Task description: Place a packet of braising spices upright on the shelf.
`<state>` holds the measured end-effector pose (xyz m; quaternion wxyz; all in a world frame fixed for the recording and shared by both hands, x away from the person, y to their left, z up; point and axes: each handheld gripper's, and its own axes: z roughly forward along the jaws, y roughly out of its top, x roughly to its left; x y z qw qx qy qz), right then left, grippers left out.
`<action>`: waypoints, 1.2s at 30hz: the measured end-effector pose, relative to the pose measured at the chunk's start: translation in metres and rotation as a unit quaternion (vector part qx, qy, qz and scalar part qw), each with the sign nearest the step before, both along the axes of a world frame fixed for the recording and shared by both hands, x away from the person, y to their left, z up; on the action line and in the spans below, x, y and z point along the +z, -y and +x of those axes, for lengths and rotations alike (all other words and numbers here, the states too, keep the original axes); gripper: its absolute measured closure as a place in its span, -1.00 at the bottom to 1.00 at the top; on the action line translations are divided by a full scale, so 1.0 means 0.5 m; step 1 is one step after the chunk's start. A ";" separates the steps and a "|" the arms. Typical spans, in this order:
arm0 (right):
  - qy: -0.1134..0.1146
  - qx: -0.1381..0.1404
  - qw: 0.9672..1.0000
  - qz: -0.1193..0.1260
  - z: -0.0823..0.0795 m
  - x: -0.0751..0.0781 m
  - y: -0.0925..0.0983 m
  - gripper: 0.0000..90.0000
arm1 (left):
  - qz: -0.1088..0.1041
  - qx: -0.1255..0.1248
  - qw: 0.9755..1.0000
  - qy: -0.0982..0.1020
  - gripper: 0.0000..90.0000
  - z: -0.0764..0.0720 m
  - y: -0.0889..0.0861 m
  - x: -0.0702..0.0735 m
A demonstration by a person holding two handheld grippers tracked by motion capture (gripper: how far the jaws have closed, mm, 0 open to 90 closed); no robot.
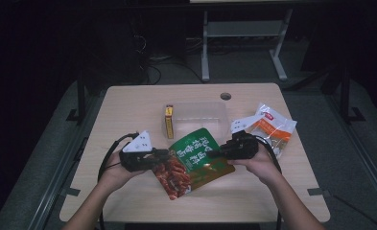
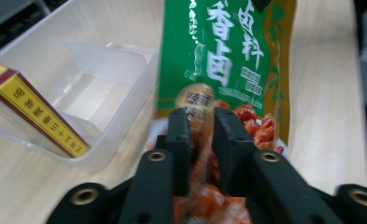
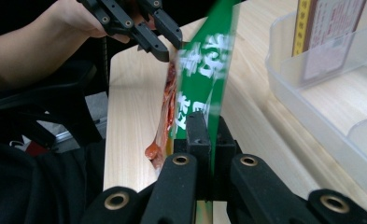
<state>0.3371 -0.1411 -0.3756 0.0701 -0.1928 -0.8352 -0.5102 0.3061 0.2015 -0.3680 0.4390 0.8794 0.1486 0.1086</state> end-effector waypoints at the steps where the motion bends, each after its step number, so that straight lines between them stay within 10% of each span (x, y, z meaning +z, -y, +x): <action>1: -0.002 0.002 1.000 0.007 0.000 0.002 0.001 1.00 | -0.001 0.005 1.000 0.001 0.49 0.000 -0.005 0.000; 20: 0.051 -0.014 0.999 0.008 -0.013 0.072 0.021 1.00 | -0.010 0.062 0.998 -0.024 -0.38 -0.029 -0.063 -0.063; 36: 0.076 -0.063 0.995 0.005 -0.023 0.115 0.060 1.00 | 0.021 0.081 0.996 -0.040 -0.58 -0.041 -0.065 -0.117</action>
